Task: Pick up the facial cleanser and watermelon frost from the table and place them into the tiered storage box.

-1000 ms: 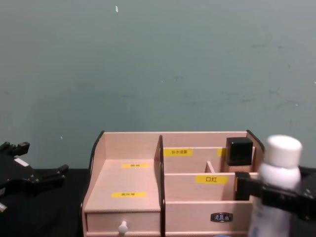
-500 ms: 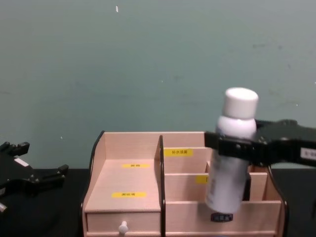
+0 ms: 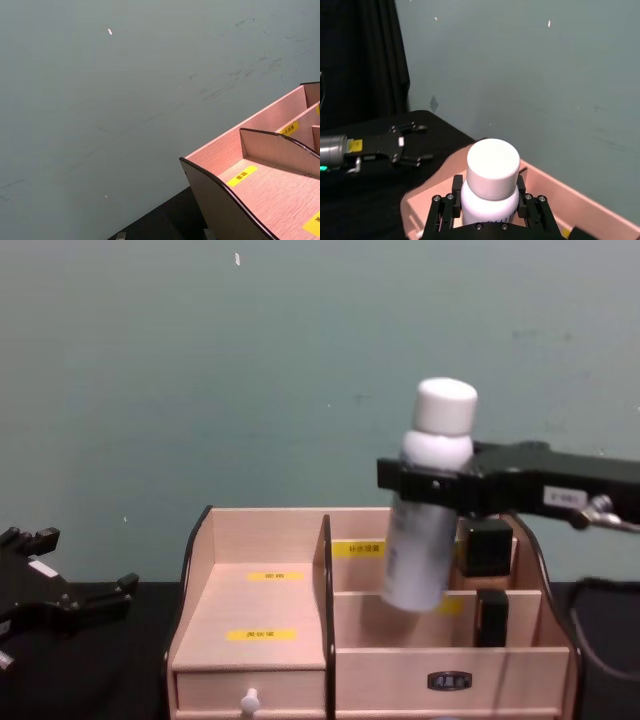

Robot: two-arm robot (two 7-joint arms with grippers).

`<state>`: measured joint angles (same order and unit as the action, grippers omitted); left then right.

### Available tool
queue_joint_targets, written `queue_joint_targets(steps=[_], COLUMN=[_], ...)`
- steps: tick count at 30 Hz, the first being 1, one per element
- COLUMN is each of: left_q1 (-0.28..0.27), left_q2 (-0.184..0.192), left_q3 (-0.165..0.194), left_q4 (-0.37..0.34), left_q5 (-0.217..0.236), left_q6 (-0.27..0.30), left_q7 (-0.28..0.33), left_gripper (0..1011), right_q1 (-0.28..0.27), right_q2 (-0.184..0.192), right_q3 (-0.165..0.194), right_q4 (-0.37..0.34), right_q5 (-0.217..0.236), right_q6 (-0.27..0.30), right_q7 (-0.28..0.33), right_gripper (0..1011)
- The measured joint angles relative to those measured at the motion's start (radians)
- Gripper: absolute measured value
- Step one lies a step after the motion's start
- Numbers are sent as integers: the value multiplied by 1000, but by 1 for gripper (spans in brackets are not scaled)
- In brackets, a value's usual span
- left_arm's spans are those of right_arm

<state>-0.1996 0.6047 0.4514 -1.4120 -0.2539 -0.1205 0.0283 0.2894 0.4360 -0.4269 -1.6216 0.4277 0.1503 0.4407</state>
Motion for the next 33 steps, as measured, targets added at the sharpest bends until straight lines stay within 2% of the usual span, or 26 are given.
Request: queue_joint_targets(steps=[10,20,33], left_q1=[0,0,0], left_q2=[0,0,0], left_q3=[0,0,0], left_q4=[0,0,0], left_q5=[0,0,0], left_q6=[0,0,0], left_q7=[0,0,0], left_gripper=[1001,1001,1001], right_q1=[90,145,191], right_q2=[-48,-87,-121], right_q3=[-20,-35,-45], right_q4=[101,188,261], right_q5=[-20,-42,-70], right_q6=[-15,-21,-34], right_q7=[-13,-18,-12], right_gripper=[605,605,605])
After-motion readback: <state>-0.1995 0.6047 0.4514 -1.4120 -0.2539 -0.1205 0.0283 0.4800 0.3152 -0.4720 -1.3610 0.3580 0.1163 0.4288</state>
